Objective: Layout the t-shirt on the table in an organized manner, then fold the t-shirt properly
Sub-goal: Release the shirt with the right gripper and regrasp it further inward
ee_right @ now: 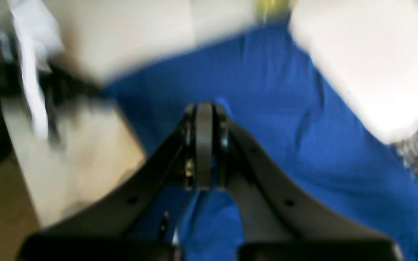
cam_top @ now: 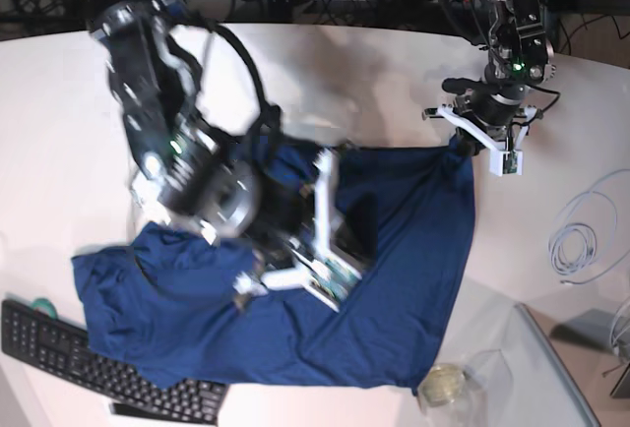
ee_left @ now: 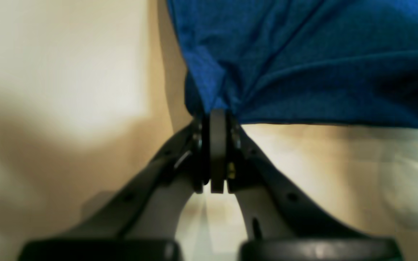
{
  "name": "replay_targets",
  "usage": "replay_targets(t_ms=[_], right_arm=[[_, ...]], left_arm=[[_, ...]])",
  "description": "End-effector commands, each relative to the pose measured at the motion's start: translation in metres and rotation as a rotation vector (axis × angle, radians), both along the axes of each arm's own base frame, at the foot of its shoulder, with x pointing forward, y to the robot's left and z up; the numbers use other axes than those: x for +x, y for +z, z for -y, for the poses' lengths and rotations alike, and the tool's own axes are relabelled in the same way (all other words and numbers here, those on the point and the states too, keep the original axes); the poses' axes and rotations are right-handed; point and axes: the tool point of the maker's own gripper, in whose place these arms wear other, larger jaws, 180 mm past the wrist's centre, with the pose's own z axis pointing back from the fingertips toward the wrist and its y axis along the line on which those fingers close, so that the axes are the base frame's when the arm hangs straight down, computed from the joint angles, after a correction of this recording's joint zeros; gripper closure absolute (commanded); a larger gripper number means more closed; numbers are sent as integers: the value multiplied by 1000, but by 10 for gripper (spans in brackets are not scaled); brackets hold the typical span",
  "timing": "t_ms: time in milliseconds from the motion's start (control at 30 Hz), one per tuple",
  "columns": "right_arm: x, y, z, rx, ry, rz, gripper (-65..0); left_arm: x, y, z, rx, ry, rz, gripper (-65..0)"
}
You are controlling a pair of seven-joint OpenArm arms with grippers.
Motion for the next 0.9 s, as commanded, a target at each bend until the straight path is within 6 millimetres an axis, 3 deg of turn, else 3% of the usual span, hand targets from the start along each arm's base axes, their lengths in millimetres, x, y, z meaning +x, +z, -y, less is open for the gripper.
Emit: replay_targets(t_ms=[0,167,267,333,400,467,567,667,767,867], right_arm=[[15,17,-9,36,0,38,-3],[67,-3,-21,-19,9,-29,-6],[100,-37,-16,-13,-85,-135,-15],[112,-59,-10,-34,-137,-199,-110],[115,-66,0,-57,-157,-222,-288],[123,-66,38,-34,-243,-212,-419],[133,-69,103,17,-432,-231,-386],[137,-100,182,48,-735,-333,-378],[126,-139,216,30,-849,-448,-426],[124,-154,229,33,-876,-457,-426]], left_arm=[[7,10,0,3,-5,41,0],[0,4,4,-5,-7,19,0],[-8,1,1,-1,-1,5,0],[-10,1,-2,4,2,3,0],[-16,-2,-4,8,2,-9,0],[-19,-2,-10,25,-3,-17,0],[-21,-2,-12,28,-3,-20,0],[-21,4,-11,36,-9,-4,0],[-18,15,-11,47,-17,23,0],[-14,22,-9,50,-21,41,0]])
